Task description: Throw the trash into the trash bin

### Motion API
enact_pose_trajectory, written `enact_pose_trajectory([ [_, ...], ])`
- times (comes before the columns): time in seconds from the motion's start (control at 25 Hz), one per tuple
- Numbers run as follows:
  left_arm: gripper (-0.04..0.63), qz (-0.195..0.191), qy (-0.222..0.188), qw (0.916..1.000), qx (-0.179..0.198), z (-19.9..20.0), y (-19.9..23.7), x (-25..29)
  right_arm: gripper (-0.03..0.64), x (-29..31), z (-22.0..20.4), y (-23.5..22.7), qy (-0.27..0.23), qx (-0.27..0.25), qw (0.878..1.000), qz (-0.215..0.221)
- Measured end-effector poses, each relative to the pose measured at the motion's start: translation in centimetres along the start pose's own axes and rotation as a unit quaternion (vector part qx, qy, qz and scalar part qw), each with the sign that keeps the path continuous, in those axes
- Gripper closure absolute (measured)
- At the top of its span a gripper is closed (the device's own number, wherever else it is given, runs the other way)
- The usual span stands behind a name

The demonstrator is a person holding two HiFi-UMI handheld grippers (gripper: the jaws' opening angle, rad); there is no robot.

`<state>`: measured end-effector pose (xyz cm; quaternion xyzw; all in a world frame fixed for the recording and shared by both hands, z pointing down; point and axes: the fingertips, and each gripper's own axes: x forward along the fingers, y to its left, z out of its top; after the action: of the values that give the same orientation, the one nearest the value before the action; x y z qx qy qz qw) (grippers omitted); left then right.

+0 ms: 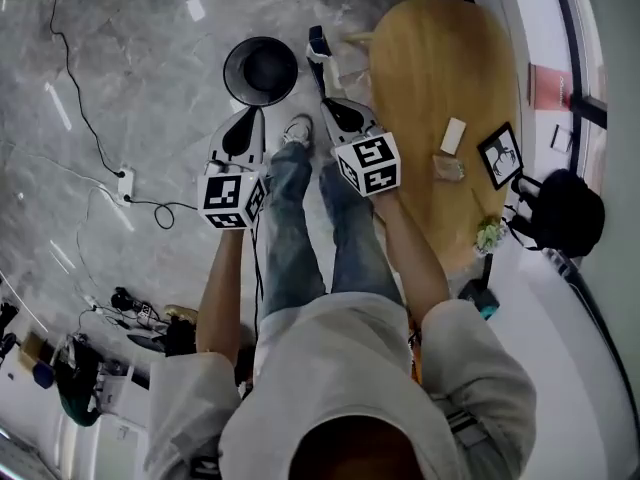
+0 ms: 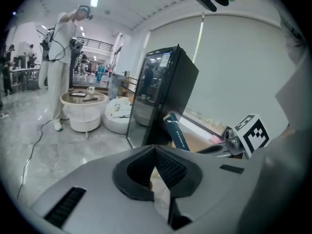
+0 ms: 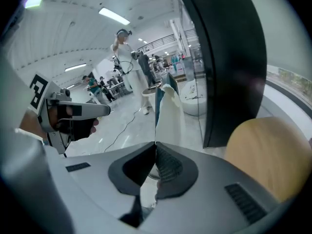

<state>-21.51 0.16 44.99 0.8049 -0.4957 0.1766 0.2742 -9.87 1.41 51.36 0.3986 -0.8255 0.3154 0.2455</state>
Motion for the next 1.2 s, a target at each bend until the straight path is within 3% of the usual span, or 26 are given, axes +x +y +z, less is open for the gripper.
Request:
enact_pose_trajectory([
  [0.24,0.577,0.05,-0.006,0.998,-0.037,-1.4,5.0,-2.1,0.586,5.4,0.3,4.0,0.032,-0.029,0.998,0.052],
  [0.44,0.577,0.077,-0.003,0.995,-0.064,-3.2,7.0,-3.2,0.586,9.5,-2.2,5.2,0.083,-0.039,0.993,0.076],
  [0.72,0.577,0.092,-0.002,0.9926,-0.079,-4.8,9.1,-3.8,0.586,15.6,-7.8,5.2,0.172,-0.024,0.982,0.075],
  [0.88,0.577,0.098,-0.003,0.9918,-0.082,-5.1,9.9,-3.9,0.586,18.3,-10.9,4.9,0.228,-0.041,0.97,0.072],
  [1.12,0.577,0.112,-0.002,0.9897,-0.089,-5.6,10.8,-4.6,0.583,20.5,-12.2,3.8,0.279,-0.041,0.958,0.052],
  [1.16,0.577,0.114,-0.002,0.9894,-0.09,-5.7,11.0,-4.8,0.557,20.9,-12.0,3.9,0.273,-0.042,0.959,0.054],
  [1.2,0.577,0.116,-0.001,0.9891,-0.091,-5.8,11.1,-5.0,0.46,21.2,-11.7,4.0,0.267,-0.047,0.961,0.056],
])
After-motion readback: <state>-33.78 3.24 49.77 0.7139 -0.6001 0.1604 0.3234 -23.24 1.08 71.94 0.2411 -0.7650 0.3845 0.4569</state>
